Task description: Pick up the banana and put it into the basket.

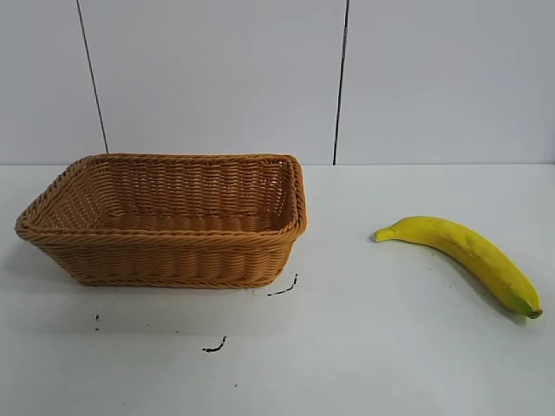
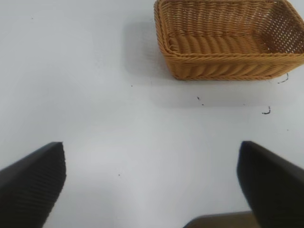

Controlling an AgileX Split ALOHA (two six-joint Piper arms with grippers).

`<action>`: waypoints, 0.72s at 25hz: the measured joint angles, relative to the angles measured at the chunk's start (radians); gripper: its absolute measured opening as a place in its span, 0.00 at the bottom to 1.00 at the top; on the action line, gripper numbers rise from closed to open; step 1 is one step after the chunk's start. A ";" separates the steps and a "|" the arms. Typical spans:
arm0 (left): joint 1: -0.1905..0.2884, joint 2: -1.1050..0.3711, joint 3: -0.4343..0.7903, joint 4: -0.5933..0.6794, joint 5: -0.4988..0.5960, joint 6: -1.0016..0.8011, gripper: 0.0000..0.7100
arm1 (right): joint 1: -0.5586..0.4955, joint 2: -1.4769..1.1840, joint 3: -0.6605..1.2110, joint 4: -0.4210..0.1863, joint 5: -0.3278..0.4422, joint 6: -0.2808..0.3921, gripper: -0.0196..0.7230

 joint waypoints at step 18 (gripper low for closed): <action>0.000 0.000 0.000 0.000 0.000 0.000 0.98 | 0.000 0.211 -0.135 0.000 0.004 0.002 0.81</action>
